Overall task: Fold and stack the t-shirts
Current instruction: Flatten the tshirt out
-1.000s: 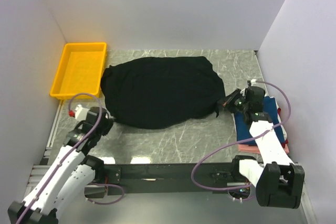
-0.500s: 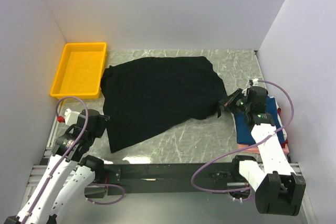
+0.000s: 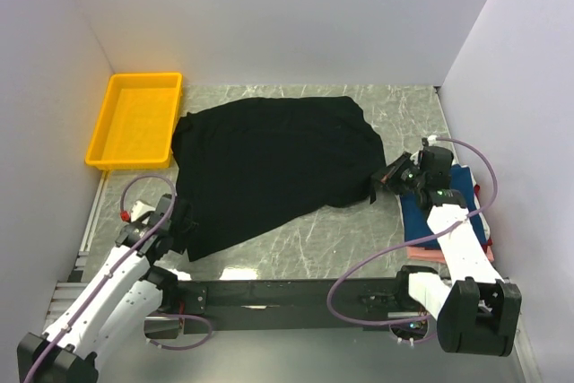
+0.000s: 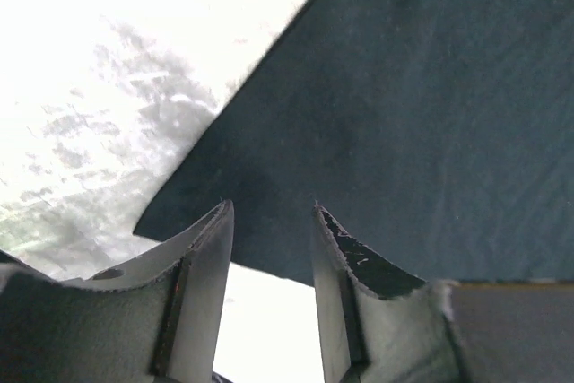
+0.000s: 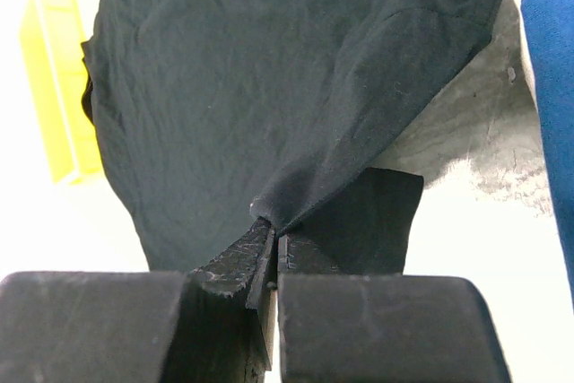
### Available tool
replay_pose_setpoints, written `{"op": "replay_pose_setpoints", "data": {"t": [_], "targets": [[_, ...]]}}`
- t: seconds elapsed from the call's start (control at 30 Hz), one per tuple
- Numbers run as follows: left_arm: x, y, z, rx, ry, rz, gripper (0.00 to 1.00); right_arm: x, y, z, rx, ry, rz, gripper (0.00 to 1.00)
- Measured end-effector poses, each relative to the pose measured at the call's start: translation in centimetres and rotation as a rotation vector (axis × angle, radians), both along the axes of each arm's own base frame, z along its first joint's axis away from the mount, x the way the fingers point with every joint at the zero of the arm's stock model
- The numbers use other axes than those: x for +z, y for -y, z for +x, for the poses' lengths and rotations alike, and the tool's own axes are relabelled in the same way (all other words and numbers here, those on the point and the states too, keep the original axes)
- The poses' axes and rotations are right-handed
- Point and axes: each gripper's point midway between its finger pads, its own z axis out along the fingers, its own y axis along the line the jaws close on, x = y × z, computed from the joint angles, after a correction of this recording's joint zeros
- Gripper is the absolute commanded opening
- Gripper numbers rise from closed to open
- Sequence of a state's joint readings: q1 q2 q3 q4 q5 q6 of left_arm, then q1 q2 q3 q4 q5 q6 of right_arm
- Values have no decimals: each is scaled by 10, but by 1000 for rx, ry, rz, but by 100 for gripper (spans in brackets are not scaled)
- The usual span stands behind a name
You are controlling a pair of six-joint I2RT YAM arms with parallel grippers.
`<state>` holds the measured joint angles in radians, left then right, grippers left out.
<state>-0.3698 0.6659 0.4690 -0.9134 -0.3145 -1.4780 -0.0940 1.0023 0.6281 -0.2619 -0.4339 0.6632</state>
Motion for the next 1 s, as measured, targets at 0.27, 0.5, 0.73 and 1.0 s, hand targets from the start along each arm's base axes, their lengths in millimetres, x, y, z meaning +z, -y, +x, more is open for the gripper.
{"op": "replay_pose_setpoints", "data": {"t": [0.27,0.5,0.73,1.0], "targets": [[-11,8,-14,-3,-75,-7,47,-6,-1,3,4,-3,4,0],[-35,6,-29,-17,-240,70,52,-12,-3,3,15,-7,18,0],[-45,4,-31,-23,-318,114,48,-14,-5,4,24,-8,30,0],[-44,4,-22,-62,-303,145,0,-13,-7,3,34,-5,38,0]]}}
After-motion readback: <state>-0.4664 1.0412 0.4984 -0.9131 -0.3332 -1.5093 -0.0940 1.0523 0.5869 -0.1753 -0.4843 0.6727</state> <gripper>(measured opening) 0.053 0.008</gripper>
